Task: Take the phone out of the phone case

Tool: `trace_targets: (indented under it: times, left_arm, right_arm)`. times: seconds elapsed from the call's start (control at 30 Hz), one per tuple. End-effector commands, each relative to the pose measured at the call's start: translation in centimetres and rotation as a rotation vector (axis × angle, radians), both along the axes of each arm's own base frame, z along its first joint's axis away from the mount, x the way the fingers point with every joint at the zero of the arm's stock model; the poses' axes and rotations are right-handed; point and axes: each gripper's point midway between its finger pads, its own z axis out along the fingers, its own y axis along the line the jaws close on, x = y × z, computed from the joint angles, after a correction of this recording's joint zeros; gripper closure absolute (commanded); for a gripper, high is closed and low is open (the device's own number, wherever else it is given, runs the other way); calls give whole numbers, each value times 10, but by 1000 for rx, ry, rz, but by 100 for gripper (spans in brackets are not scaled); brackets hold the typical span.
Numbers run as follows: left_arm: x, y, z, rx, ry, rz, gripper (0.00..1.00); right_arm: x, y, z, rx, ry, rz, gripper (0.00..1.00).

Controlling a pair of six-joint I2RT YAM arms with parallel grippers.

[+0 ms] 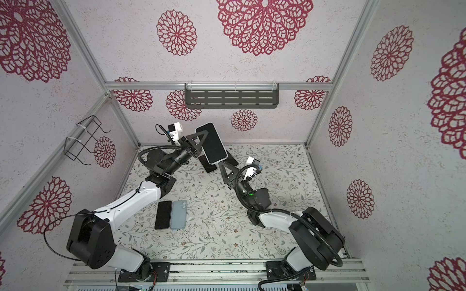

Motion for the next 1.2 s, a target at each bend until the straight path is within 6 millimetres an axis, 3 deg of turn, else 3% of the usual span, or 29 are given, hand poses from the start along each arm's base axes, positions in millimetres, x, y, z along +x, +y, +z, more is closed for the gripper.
trace_targets:
  times: [0.0, 0.3, 0.67, 1.17]
  left_arm:
    - [-10, -3, 9, -17, -59, -15, 100]
    - [-14, -9, 1, -14, -57, -28, 100]
    - [-24, -3, 10, -62, -64, -31, 100]
    - [-11, 11, 19, -104, -50, 18, 100]
  right_arm:
    - [-17, -18, 44, 129, -122, 7, 36]
    - [-15, -18, 46, 137, -120, 4, 36]
    - [-6, -17, 31, 130, -70, -7, 38]
    - [-13, -15, 24, 112, -66, 11, 38]
